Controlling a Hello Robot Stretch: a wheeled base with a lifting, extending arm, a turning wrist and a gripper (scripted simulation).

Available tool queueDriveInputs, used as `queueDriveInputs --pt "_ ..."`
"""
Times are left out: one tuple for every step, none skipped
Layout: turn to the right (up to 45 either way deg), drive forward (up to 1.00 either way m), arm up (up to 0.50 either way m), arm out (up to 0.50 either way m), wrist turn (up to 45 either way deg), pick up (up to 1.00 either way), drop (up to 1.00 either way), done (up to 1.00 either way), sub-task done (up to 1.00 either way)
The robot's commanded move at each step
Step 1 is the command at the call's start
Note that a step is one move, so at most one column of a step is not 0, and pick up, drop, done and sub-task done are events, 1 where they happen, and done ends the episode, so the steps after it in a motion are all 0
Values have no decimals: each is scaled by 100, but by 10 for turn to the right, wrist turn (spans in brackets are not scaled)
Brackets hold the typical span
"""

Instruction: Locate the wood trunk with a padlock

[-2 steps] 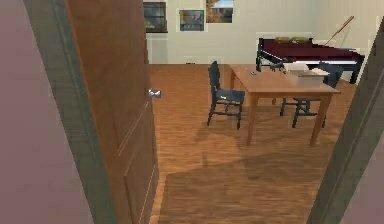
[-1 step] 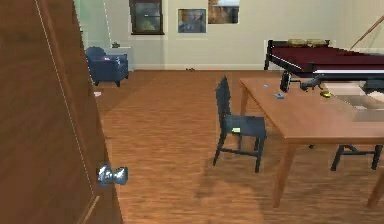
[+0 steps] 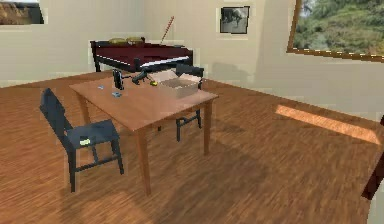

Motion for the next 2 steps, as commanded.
queueDriveInputs --pt "210 0 0 0 0 0 0 0 0" --pt "0 35 0 0 0 0 0 0 0"
